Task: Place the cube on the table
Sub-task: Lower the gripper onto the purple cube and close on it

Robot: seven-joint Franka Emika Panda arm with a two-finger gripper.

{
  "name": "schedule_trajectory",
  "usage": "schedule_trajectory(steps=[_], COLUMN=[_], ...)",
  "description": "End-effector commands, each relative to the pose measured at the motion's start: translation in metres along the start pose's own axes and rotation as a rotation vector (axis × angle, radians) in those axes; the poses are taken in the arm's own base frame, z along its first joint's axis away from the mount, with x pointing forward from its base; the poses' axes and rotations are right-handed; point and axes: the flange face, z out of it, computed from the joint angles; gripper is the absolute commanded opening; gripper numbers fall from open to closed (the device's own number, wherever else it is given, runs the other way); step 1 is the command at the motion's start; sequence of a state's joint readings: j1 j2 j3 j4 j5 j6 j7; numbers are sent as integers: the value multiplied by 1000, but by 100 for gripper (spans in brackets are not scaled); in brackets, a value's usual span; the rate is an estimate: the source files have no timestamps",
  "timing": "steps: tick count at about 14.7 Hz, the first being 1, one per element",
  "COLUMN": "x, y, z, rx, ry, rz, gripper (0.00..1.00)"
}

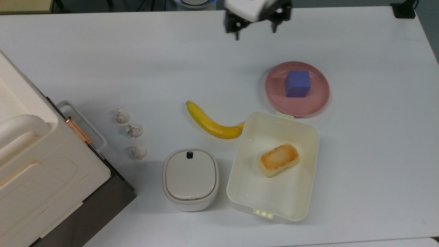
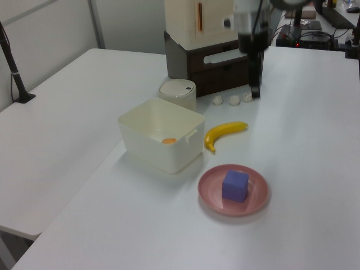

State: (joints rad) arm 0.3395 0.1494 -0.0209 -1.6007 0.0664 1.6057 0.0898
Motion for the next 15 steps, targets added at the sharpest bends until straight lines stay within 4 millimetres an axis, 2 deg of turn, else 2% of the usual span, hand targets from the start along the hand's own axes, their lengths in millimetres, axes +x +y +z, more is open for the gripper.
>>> schedule_trajectory(steps=[1,3,5,7,10,15], x=[4,16,27,32,45,69], y=[-51,-78,-93,-118,-135,-140], z=[51,86,109,130,155,179], rx=[-13,-30,-40,-53,-66,-80], ry=[5,-8,2,23,79,85], rz=[16,34,65,102,159,166], gripper=[100,100,100,100,100,100])
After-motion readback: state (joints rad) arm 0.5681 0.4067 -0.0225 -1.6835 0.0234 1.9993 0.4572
